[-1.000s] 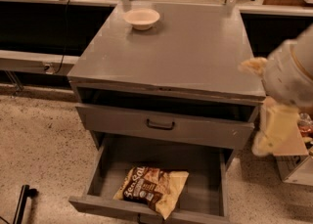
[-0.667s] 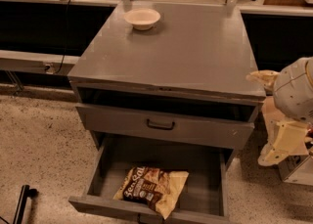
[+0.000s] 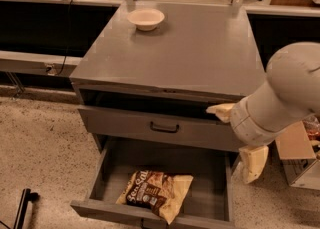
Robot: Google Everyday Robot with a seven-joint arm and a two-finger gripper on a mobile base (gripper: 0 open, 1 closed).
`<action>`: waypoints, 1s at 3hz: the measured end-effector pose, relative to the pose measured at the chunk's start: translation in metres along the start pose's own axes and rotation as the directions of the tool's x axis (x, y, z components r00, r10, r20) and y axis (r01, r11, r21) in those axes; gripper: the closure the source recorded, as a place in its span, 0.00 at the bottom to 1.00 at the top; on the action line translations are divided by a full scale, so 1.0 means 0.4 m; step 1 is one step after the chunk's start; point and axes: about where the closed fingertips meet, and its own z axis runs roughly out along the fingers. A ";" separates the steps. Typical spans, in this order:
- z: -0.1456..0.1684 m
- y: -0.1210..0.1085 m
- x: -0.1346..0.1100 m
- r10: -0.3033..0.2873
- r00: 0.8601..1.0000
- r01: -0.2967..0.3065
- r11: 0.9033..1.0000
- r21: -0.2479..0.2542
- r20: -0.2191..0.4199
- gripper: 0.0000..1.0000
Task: Pick brown chip bag from middle drawer and place on counter
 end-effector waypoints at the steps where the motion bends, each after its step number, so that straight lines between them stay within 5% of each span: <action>1: 0.010 0.009 0.001 -0.073 0.997 0.073 0.997 -0.005 -0.004 0.00; 2: 0.012 0.017 -0.012 -0.117 0.993 0.117 0.993 -0.033 0.018 0.00; 3: 0.114 0.078 -0.065 -0.205 0.972 0.211 0.976 -0.047 0.114 0.00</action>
Offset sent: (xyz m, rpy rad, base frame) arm -0.0113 0.0066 -0.0099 -0.0262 0.0428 0.2004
